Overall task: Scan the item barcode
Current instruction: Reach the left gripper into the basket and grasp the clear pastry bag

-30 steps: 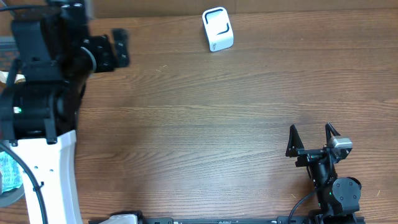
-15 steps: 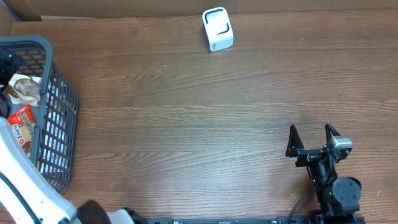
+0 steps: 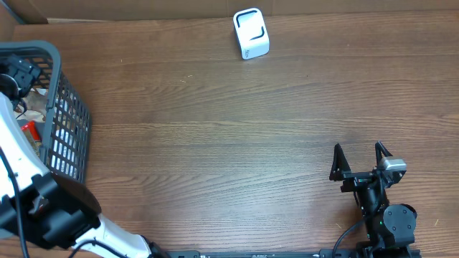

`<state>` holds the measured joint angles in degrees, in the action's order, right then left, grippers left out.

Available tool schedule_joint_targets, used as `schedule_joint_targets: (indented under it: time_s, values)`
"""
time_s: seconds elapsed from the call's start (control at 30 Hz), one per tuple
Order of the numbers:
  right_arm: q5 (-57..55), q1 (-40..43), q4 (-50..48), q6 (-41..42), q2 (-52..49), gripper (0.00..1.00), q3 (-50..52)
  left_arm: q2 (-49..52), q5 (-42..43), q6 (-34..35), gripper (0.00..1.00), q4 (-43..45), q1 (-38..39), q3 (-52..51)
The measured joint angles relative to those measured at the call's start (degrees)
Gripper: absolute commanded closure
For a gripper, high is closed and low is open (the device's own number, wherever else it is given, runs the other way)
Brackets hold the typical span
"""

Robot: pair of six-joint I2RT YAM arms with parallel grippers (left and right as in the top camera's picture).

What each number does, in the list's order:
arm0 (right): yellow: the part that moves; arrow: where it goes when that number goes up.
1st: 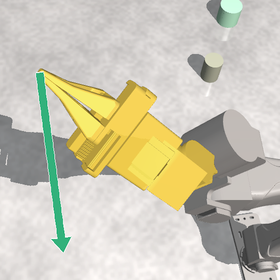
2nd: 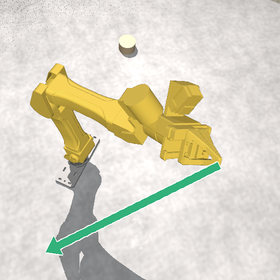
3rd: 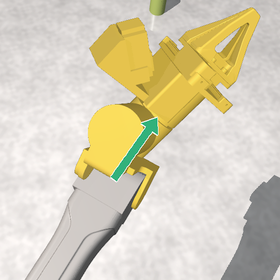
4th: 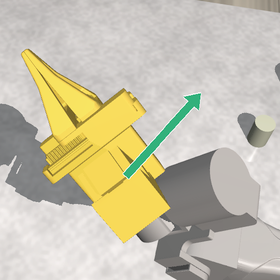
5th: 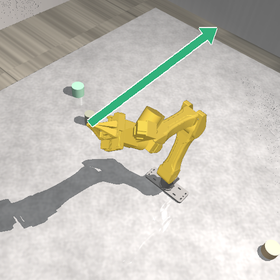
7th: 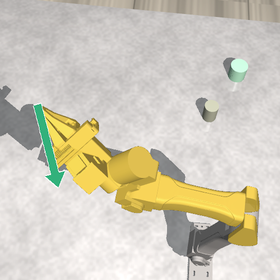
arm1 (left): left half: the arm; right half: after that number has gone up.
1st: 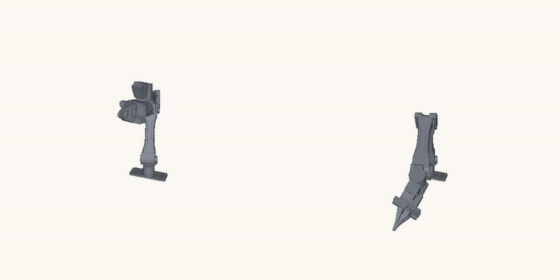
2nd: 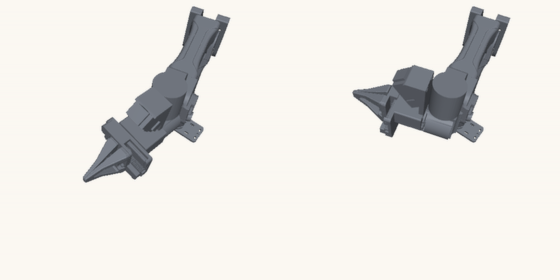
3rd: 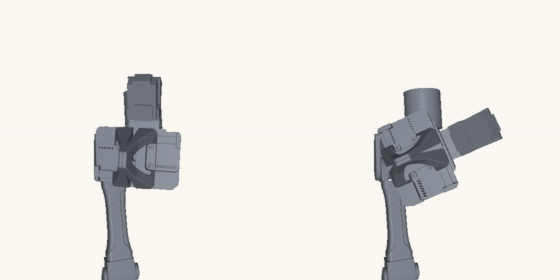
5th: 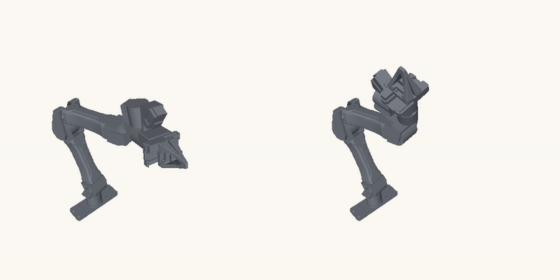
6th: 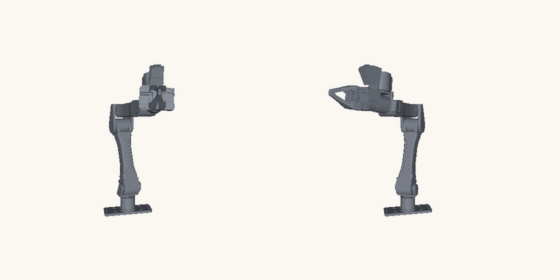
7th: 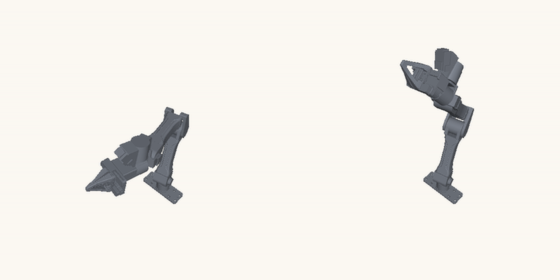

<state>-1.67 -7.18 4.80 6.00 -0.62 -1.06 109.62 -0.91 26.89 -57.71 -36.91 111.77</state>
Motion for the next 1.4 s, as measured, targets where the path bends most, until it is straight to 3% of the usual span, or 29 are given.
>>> schedule_joint_targets:
  time_s: [0.47,0.77,0.87,1.07,1.1,1.4]
  values:
    - [0.02,0.00,-0.02,-0.02,0.00,0.00,0.00,10.58,-0.22,0.02,0.06,6.62,-0.13,0.00]
    - [0.02,0.00,-0.02,0.00,0.00,0.00,0.00,14.75,-1.38,0.24,0.18,5.97,-0.59,0.00]
    - [-0.02,0.02,-0.02,0.00,0.00,0.00,0.00,16.31,-2.43,0.44,0.30,5.07,-0.59,0.00]
    - [0.00,0.02,0.00,-0.02,0.00,0.00,0.00,18.18,-3.30,1.05,0.91,4.48,-0.24,0.02]
    - [0.00,0.00,0.00,0.00,0.00,0.00,0.00,18.18,-3.52,1.09,0.96,4.42,-0.04,0.04]
    - [0.02,0.02,0.02,-0.02,0.00,0.00,0.00,18.08,-4.37,1.05,0.96,3.28,0.15,0.31]
